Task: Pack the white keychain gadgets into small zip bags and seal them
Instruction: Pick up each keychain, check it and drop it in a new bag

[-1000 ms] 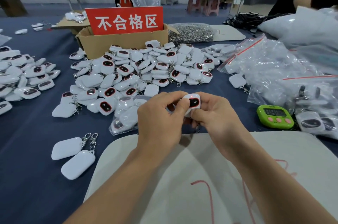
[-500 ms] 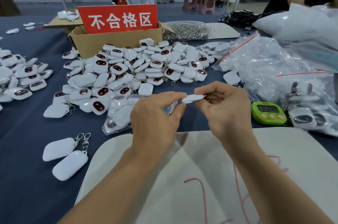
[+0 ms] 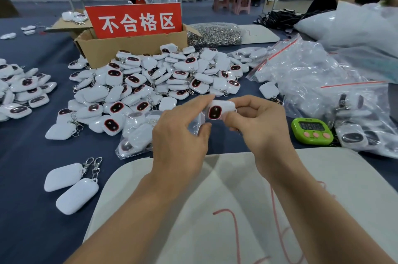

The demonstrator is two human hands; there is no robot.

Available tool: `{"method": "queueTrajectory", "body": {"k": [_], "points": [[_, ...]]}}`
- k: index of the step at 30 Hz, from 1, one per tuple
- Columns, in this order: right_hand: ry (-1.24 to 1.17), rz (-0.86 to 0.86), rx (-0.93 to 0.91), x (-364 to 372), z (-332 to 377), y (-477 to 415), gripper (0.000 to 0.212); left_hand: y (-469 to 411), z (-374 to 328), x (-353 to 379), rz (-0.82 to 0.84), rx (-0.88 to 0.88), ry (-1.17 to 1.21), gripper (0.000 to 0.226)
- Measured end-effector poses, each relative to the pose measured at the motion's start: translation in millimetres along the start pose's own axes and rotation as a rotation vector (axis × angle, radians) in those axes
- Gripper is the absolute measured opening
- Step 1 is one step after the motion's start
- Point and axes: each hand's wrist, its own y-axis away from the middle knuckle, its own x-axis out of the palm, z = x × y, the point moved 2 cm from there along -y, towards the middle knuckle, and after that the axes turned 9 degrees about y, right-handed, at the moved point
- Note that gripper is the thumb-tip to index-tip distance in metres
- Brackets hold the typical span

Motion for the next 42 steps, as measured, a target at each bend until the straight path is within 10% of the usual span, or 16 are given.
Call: {"method": "queueTrajectory", "body": {"k": [12, 30, 42], "points": [[-0.177, 0.196, 0.098, -2, 4, -2, 0.023, -3, 4, 1, 0.103, 0.05, 0.054, 0.015], [-0.009, 0.131, -0.086, -3, 0, 0, 0.017, -10, 13, -2, 0.153, -0.142, 0.349, 0.014], [-0.173, 0.396, -0.113, -2, 3, 2, 0.029, -5, 6, 4, 0.064, -0.368, 0.618, 0.032]]}}
